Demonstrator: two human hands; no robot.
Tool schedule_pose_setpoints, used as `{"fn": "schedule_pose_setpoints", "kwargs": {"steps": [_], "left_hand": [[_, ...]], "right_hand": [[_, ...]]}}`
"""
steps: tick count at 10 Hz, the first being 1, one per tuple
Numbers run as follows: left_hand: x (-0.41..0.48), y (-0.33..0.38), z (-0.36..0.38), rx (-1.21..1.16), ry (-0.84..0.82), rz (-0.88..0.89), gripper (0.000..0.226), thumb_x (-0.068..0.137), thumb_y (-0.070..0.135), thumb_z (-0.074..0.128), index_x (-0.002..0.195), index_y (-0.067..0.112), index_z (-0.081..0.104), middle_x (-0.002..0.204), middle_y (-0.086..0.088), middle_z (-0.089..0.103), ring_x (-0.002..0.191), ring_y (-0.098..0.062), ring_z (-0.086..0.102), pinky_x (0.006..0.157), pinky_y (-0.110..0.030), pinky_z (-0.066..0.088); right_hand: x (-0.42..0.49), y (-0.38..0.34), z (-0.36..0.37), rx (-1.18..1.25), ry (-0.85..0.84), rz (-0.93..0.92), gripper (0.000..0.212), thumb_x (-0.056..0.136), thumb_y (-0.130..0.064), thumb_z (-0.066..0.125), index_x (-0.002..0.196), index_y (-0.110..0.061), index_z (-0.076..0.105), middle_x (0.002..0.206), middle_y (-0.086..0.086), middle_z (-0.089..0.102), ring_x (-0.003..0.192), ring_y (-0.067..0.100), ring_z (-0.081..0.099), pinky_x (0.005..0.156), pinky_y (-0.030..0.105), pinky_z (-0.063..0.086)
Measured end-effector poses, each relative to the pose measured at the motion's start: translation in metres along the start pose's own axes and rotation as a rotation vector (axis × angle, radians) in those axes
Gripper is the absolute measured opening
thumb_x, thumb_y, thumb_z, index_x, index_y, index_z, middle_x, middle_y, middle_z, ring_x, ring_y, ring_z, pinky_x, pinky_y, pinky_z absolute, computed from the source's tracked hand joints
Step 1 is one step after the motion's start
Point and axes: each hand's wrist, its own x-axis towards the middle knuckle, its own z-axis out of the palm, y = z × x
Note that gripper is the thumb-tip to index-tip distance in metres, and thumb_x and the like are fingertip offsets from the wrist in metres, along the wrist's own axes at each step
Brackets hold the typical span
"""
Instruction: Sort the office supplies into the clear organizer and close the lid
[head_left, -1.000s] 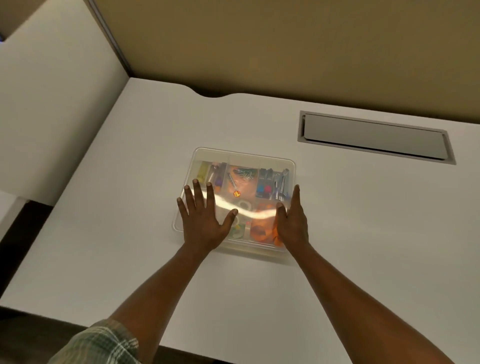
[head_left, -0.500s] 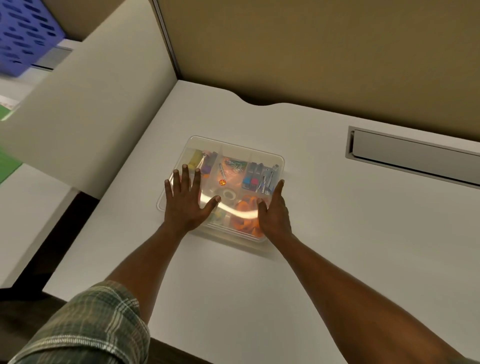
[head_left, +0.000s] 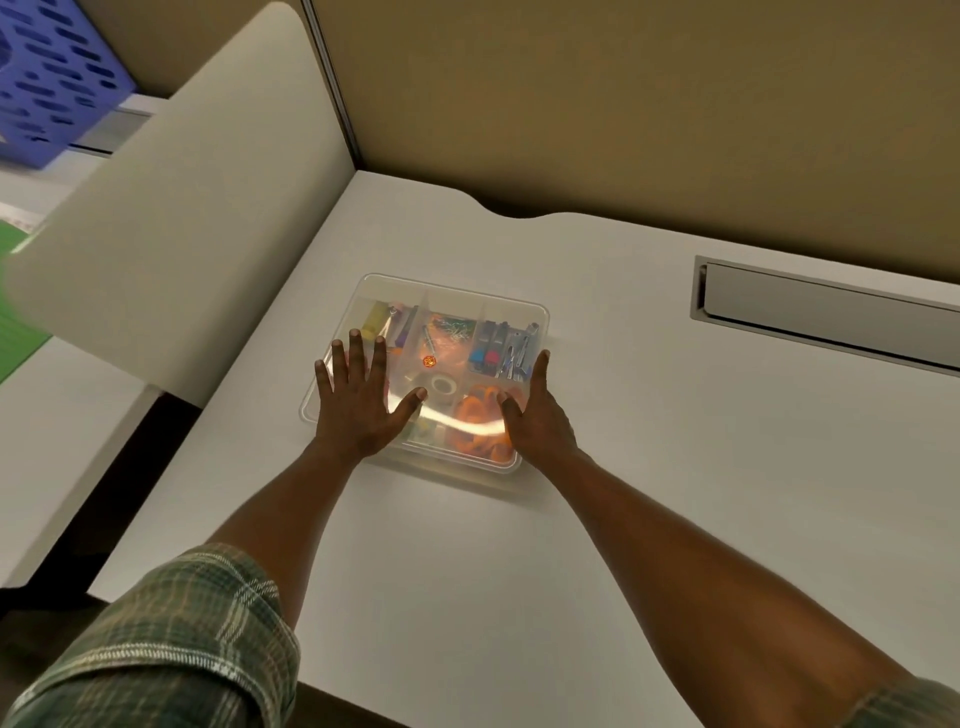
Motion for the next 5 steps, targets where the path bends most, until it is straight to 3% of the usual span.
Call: {"fn": "schedule_pose_setpoints", "kwargs": {"steps": [3,5], "left_hand": [[-0.008,0.032,-0.018,0.021,-0.045,0.007,0.096,0.083,0.077,0.014,0.157,0.016,0.007,0.163,-0.020,0.001,0.150,-0.042,0.004,0.117,-0.066,0.007],[-0.045,0.153,-0.012,-0.054,0.016,0.166,0.091,0.088,0.074,0.020,0.157,0.019,0.002,0.164,-0.015,-0.004,0.151,-0.036,-0.004,0.119,-0.061,0.005]], "right_hand": [[-0.040,0.046,-0.023,-0.165,-0.012,-0.017,0.079,0.098,-0.063,0.034,0.156,-0.035,-0.011,0.150,0.014,0.046,0.130,0.037,0.048,0.102,0.050,0.045],[-0.079,0.096,-0.062,-0.203,-0.008,0.013,0.078,0.099,-0.060,0.036,0.159,-0.025,0.001,0.158,0.011,0.036,0.140,0.036,0.039,0.111,0.050,0.038]]}}
